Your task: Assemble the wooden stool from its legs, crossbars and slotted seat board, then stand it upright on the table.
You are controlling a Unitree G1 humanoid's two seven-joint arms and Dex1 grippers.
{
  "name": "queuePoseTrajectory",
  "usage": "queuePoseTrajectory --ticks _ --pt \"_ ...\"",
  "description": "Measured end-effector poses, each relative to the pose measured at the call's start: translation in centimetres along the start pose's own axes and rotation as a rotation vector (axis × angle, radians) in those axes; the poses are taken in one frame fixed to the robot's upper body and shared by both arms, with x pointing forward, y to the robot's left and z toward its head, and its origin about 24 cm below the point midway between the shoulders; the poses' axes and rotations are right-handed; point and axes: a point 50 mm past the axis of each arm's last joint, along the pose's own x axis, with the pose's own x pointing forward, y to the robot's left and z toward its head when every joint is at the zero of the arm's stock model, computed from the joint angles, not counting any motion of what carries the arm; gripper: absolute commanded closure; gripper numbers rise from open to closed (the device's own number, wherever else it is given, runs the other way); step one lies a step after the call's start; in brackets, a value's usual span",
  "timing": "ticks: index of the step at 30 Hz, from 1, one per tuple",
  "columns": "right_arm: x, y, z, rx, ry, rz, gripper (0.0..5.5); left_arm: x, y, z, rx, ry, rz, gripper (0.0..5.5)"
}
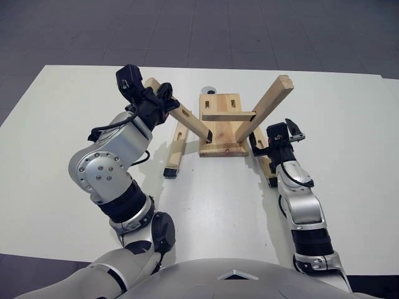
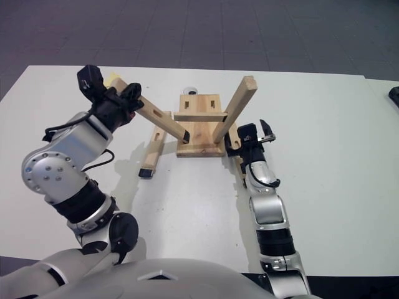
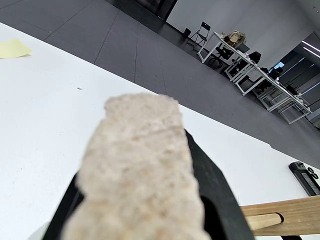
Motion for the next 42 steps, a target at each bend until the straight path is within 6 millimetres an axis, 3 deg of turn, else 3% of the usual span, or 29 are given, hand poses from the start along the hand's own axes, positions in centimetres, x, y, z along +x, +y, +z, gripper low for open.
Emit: queuePoseTrajectory --ticks 11,16,21,33,37,39,42 --pt "-0.2 0.4 -0.2 -0.002 0.010 -0.039 0.10 0.3 -0.9 0.8 0.149 0.027 -0.019 4.47" --pt "0.1 0.1 0.8 -0.056 -0.032 -0.076 0.10 0.6 -1.5 1.0 0.256 0.026 -0.016 4.46" --pt "-0.1 -1.1 4.4 -0.122 -0.193 -0.161 0.10 0.9 -2.1 0.6 0.287 0.008 -0.017 4.46" --pt "-1.7 -5.5 13.9 -0.022 -0.571 -0.336 0.10 1.0 -2.5 -1.1 0.324 -0.066 -0.036 4.46" --pt "-2.7 -5.0 17.1 0.069 -0.699 -0.233 0.10 1.3 -2.8 -1.6 0.346 -0.078 -0.036 4.46" --pt "-2.9 -4.4 17.9 0.087 -0.726 -0.182 0.10 1.5 -2.9 -1.7 0.354 -0.083 -0.033 4.46" --pt "-2.8 -3.0 18.1 0.091 -0.724 -0.113 0.54 1.8 -3.0 -2.1 0.374 -0.080 -0.034 4.46"
